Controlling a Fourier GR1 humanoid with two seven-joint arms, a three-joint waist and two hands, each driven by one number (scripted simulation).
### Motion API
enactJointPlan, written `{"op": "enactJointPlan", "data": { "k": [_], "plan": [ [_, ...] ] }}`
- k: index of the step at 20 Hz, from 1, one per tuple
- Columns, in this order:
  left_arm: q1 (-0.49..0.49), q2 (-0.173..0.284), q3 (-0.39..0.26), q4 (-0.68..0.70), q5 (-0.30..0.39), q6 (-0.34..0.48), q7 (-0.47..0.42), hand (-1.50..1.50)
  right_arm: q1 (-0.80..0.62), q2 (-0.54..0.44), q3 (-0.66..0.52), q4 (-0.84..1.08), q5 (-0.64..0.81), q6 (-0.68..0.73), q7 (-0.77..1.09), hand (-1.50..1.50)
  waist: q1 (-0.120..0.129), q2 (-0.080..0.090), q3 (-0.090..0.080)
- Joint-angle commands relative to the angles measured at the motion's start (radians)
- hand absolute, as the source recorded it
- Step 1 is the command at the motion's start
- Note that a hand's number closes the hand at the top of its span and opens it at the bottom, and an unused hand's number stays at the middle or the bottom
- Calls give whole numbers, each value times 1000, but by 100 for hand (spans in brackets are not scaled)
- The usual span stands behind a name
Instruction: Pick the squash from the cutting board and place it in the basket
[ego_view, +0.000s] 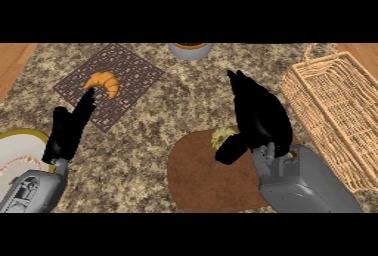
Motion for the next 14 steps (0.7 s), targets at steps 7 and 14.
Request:
{"op": "enactJointPlan", "data": {
  "k": [7, 14],
  "plan": [
    [40, -40, -15, -42, -40, 1, 2, 0, 134, 55, 3, -54, 81, 73, 141, -150, 6, 3, 1],
    [-3, -110, -11, 25, -88, 21, -29, 0, 182, 94, -10, 98, 203, 13, -22, -150, 9, 6, 1]
  ]
}}
